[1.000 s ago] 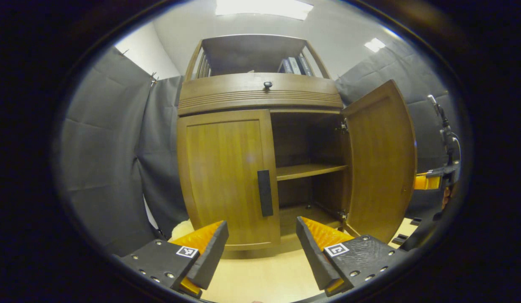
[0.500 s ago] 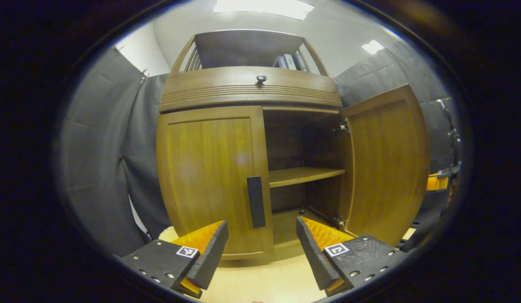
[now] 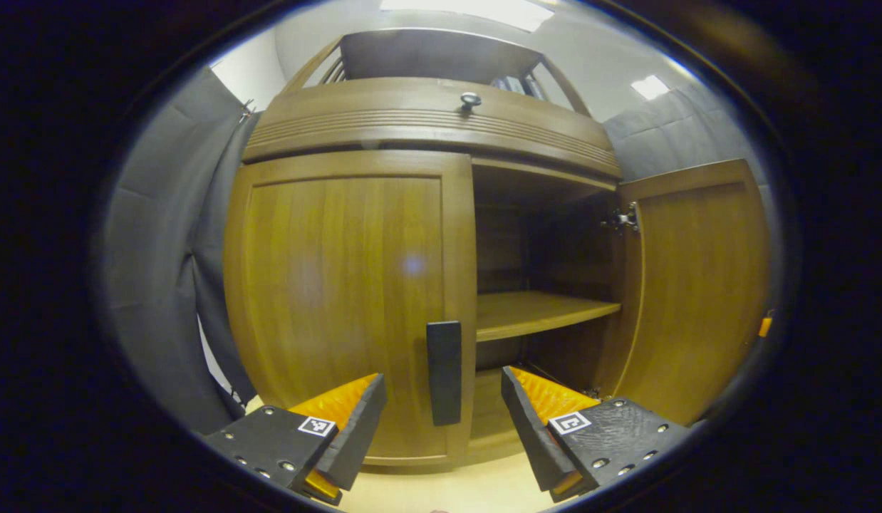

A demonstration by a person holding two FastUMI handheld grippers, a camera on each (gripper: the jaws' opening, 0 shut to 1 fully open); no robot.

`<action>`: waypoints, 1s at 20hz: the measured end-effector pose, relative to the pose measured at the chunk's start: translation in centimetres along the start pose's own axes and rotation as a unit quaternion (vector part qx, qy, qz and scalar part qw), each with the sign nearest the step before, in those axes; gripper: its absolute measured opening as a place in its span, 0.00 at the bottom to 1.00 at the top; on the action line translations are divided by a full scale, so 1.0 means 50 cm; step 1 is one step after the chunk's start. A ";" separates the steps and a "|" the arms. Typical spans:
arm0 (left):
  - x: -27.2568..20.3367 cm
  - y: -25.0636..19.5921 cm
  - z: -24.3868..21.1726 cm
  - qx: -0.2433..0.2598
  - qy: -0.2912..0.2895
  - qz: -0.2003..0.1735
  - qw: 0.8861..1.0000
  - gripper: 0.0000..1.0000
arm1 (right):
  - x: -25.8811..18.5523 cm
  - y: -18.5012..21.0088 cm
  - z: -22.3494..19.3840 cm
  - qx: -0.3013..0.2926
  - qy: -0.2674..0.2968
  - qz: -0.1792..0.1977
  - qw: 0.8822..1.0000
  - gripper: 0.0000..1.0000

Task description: Open the right door of the double-door shoe cabinet with the right hand, and open the left door with the left hand.

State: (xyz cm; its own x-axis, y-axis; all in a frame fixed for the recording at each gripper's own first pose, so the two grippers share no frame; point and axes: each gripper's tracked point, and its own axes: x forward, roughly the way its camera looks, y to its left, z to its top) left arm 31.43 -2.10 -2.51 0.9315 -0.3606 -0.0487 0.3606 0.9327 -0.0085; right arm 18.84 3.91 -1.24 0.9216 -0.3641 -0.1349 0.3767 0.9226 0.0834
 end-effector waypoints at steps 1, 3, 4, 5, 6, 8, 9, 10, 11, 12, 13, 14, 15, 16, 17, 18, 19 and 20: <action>0.019 0.003 -0.004 -0.003 0.004 0.004 1.000 0.94 | -0.003 -0.006 -0.003 -0.005 0.001 -0.008 1.000 0.98; 0.056 0.012 -0.009 -0.006 0.010 0.010 1.000 0.93 | -0.014 -0.017 -0.005 -0.011 0.001 -0.021 1.000 1.00; 0.071 0.017 -0.012 -0.006 0.012 0.015 1.000 0.92 | -0.018 -0.020 -0.006 -0.011 0.003 -0.026 1.000 1.00; 0.085 0.024 -0.022 -0.005 0.015 0.021 1.000 0.92 | -0.021 -0.023 -0.011 -0.010 0.006 -0.031 0.999 0.98; 0.095 0.031 -0.033 -0.006 0.021 0.029 0.999 0.92 | -0.024 -0.024 -0.015 -0.009 0.010 -0.034 0.999 0.98; 0.116 0.032 -0.050 -0.014 0.035 0.028 0.999 0.94 | -0.031 -0.027 -0.020 -0.010 0.015 -0.040 0.999 0.98; 0.115 0.020 -0.049 -0.026 0.034 0.015 0.999 0.85 | -0.033 -0.028 -0.020 -0.010 0.016 -0.041 0.999 0.98; 0.118 0.014 -0.042 -0.031 0.029 0.016 0.999 0.76 | -0.035 -0.027 -0.020 -0.010 0.016 -0.040 0.999 0.98; 0.122 0.015 -0.046 -0.024 0.029 0.020 0.999 0.67 | -0.036 -0.026 -0.021 -0.011 0.016 -0.038 0.999 0.98; 0.119 -0.004 -0.040 -0.021 0.027 0.001 0.999 0.58 | -0.035 -0.023 -0.020 -0.013 0.017 -0.036 0.999 0.98; 0.130 -0.011 -0.036 -0.021 0.023 0.004 1.000 0.52 | -0.034 -0.023 -0.022 -0.015 0.016 -0.033 0.999 0.98; 0.118 -0.011 -0.041 -0.012 0.024 0.009 1.000 0.47 | -0.033 -0.021 -0.021 -0.017 0.016 -0.029 0.999 0.98; 0.118 -0.010 -0.043 -0.011 0.028 0.015 0.999 0.41 | -0.036 -0.021 -0.021 -0.021 0.017 -0.024 0.999 0.98; 0.115 -0.008 -0.042 -0.018 0.029 0.018 0.999 0.35 | -0.035 -0.020 -0.021 -0.026 0.017 -0.020 0.999 0.98; 0.112 -0.008 -0.043 -0.026 0.035 0.017 0.999 0.29 | -0.035 -0.019 -0.023 -0.031 0.018 -0.014 0.999 0.98; 0.103 -0.010 -0.036 -0.029 0.036 0.012 0.999 0.23 | -0.034 -0.017 -0.023 -0.035 0.018 -0.009 0.999 0.98; 0.095 -0.008 -0.038 -0.032 0.036 0.008 0.999 0.17 | -0.034 -0.015 -0.022 -0.039 0.018 -0.001 0.999 0.98; 0.079 -0.008 -0.038 -0.030 0.034 0.003 0.999 0.18 | -0.033 -0.010 -0.020 -0.041 0.018 0.006 0.999 0.92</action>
State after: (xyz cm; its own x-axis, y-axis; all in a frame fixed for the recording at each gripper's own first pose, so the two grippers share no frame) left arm 34.86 -3.90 -4.59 0.9277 -0.3547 -0.1164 0.3490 0.9347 -0.0672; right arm 17.04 4.15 -2.04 0.9214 -0.3493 -0.1702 0.3551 0.9348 0.0040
